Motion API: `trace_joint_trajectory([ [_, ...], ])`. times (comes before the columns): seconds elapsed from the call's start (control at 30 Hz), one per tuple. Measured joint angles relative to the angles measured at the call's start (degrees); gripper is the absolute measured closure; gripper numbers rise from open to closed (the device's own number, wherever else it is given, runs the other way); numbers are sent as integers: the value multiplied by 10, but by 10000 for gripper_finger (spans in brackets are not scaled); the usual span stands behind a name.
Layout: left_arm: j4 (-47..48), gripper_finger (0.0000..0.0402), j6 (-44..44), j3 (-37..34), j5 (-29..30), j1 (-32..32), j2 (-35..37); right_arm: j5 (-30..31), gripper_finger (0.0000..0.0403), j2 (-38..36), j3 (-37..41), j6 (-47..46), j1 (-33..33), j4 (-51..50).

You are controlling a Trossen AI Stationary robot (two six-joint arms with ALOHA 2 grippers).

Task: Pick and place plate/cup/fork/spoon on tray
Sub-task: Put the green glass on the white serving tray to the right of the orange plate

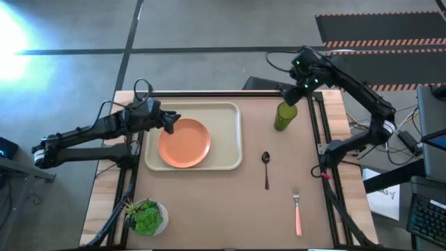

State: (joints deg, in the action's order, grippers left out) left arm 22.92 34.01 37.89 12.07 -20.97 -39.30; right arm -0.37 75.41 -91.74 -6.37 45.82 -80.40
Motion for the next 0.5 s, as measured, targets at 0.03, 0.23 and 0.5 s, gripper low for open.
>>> trace_joint_trajectory([
  [0.03,0,260,0,0,-3,0,2,-1,254,9,0,7,8,0],
  [0.23,0,260,1,0,-11,0,6,-33,250,65,0,55,50,0],
  [0.5,0,260,2,0,-13,0,0,-63,250,124,1,105,64,-8],
])
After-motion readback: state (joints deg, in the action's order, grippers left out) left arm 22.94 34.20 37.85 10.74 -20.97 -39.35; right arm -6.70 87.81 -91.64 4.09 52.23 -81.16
